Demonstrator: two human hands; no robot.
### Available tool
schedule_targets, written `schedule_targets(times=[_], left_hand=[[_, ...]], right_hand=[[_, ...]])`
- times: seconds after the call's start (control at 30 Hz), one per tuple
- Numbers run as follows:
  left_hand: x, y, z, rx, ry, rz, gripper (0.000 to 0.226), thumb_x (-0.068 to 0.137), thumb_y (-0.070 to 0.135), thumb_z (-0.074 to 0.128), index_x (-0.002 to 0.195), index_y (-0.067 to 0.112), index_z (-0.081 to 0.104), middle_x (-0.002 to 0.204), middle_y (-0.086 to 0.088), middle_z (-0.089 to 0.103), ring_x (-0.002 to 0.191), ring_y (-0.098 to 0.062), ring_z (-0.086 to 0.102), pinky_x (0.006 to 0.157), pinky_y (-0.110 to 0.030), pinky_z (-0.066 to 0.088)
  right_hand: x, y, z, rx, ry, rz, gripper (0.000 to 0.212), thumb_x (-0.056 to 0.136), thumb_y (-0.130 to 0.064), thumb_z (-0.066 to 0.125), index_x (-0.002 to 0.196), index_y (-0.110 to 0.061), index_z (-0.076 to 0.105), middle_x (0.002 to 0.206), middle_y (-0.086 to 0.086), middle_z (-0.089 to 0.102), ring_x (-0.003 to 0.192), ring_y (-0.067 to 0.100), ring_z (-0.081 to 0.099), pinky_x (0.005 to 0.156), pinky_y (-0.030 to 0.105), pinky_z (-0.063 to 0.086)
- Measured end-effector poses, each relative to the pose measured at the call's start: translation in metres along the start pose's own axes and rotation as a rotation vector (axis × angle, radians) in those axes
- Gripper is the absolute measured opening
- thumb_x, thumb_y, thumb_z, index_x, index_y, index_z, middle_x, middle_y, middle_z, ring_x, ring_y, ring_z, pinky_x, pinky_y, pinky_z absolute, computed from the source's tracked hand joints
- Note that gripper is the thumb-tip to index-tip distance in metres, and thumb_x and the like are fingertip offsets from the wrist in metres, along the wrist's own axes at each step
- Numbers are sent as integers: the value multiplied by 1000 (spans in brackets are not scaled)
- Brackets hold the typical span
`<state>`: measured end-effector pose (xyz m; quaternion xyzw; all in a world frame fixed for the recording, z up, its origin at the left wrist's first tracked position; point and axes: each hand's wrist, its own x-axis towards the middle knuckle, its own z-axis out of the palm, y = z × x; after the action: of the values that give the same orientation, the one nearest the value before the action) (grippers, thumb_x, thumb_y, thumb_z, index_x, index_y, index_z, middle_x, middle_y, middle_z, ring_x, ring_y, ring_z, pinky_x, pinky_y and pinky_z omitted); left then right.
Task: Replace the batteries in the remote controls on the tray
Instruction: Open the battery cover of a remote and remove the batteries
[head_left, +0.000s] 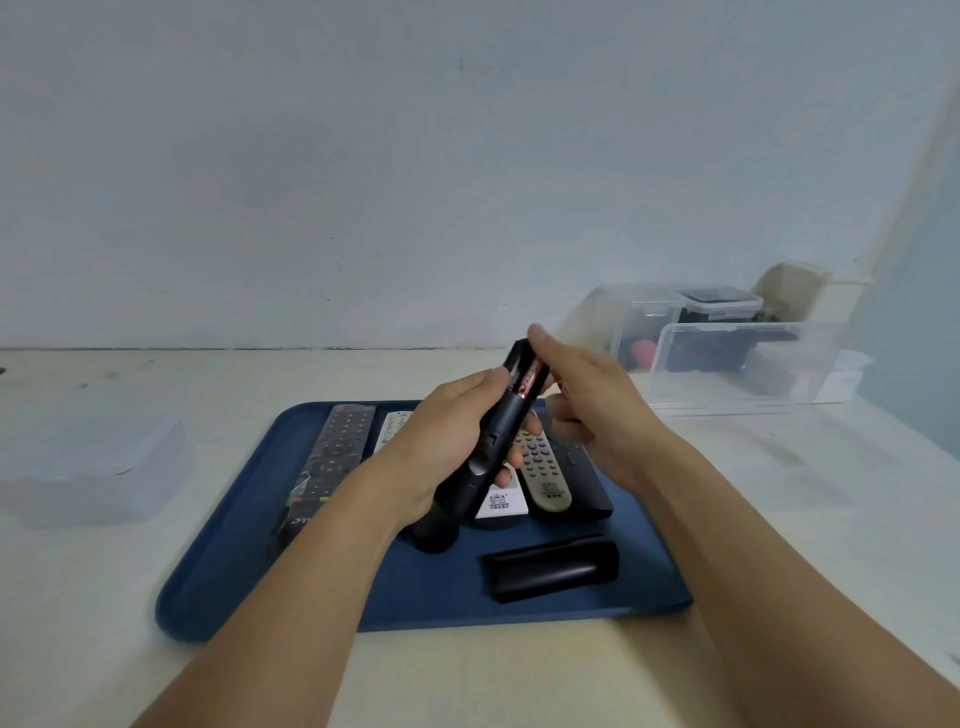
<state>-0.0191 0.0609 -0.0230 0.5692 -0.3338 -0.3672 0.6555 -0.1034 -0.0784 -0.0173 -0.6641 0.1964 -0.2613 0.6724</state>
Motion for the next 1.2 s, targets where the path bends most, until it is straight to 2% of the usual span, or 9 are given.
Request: schedule_targets(times=[0.13,0.23,0.33,0.43,0.53,0.63,0.77,1.0,1.2], left_hand=[[-3,13,-20,-281,15,-112,68,97,63,47,122,3,66,105,-23,75,73,-32,71,50,-30,58],[-2,18,-32,-638,132,-37,63,90,56,63,118,-1,67,112,-23,73,83,-32,72,61,-29,62],[9,7,-24,-412,215,117,29,99,28,62,116,5,69,103,-8,74,90,-21,63,77,-28,53],[12,-5,-6,-172,195,178,27,108,23,45,124,18,66,113,-4,75,101,-20,67,80,-30,55],[10,-4,0,-304,188,157,31,110,25,40,130,26,63,101,-7,73,96,-21,67,82,-32,57],[12,-3,-3,-413,181,136,33,110,27,38,133,31,61,101,-7,66,98,-21,65,86,-41,57],[13,-6,-1,-438,155,119,36,111,27,35,135,38,60,101,-6,66,86,-14,65,87,-38,56],[16,-10,-2,-374,187,134,39,111,25,34,140,39,55,97,-3,63,80,-13,58,80,-35,52],[13,-12,0,-238,169,154,40,112,26,31,144,42,48,138,-10,58,128,-23,58,108,-46,48]], right_hand=[[3,2,-4,18,37,-47,33,93,-31,68,78,-3,60,64,3,37,40,9,22,37,20,19],[2,2,-6,61,8,35,23,93,-28,69,82,-8,64,61,-1,44,39,5,24,33,18,21],[-7,4,4,-42,-158,84,27,93,-31,68,79,-8,65,51,-7,40,40,5,24,35,18,20],[-18,7,21,-154,-250,30,36,94,-33,68,78,-2,58,51,-5,35,41,7,24,38,18,22],[-20,9,25,-293,-37,-233,42,83,-27,81,72,7,59,51,-8,53,45,3,45,50,14,38],[-21,7,22,-451,231,-552,23,76,-25,85,75,-16,64,63,-9,58,50,2,41,53,13,35],[-25,10,26,-479,129,-671,13,81,-12,80,79,-17,69,68,-16,64,47,5,39,52,10,30],[-21,16,28,-501,80,-667,10,85,-10,77,82,-18,71,86,-6,75,49,4,42,52,12,30],[-25,15,30,-518,89,-683,7,85,-7,76,86,-13,77,85,-7,77,52,-4,53,52,7,32]])
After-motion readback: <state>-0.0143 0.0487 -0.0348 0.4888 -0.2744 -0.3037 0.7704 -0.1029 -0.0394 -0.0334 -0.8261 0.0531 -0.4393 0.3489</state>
